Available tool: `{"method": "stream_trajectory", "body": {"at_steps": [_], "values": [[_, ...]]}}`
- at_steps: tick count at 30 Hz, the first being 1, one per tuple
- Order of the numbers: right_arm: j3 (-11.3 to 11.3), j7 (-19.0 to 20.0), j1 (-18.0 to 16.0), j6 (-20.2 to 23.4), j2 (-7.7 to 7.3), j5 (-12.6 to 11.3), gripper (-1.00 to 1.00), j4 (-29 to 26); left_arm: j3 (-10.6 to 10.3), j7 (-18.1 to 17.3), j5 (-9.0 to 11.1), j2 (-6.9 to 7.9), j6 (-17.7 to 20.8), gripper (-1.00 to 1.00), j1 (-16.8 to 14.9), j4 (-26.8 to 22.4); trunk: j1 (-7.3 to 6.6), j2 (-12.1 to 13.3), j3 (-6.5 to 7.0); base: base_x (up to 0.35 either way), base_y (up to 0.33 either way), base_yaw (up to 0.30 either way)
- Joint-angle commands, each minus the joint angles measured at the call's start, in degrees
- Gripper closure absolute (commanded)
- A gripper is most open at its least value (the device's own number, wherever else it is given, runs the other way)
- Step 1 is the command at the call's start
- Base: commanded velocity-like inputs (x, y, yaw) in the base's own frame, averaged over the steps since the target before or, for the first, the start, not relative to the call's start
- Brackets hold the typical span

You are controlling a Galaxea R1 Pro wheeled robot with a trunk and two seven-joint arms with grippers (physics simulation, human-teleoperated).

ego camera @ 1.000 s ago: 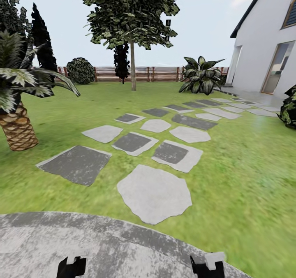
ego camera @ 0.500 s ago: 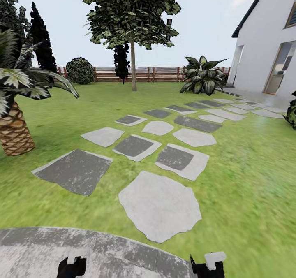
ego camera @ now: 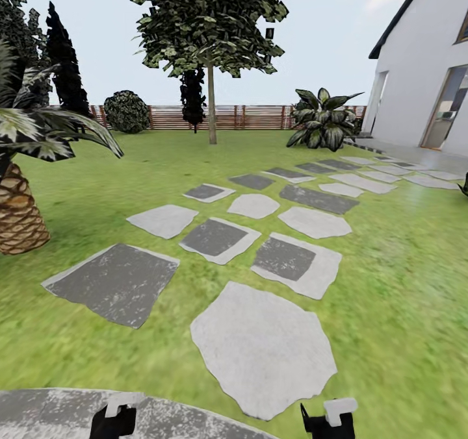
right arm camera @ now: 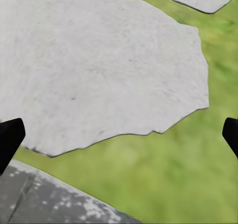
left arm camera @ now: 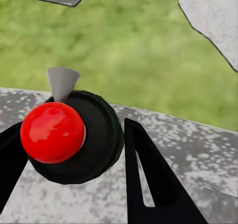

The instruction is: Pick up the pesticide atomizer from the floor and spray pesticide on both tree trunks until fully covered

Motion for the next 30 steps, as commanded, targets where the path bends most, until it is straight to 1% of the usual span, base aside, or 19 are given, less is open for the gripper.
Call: {"method": "stream_trajectory", "body": {"at_steps": [1, 30], "values": [[0.1, -0.1, 0.0, -0.1, -0.03, 0.4, -1.00, 0.0, 0.1, 0.0, 0.1, -0.01, -0.2, 1.00, 0.0, 0.0, 0.02, 0.0, -0.05, 0.331, 0.115, 0.000], [0.1, 0.0, 0.0, -0.1, 0.06, 0.4, -1.00, 0.0, 0.0, 0.0, 0.1, -0.10, -0.2, 1.00, 0.0, 0.0, 0.02, 0.0, -0.05, 0.331, 0.115, 0.000]]}}
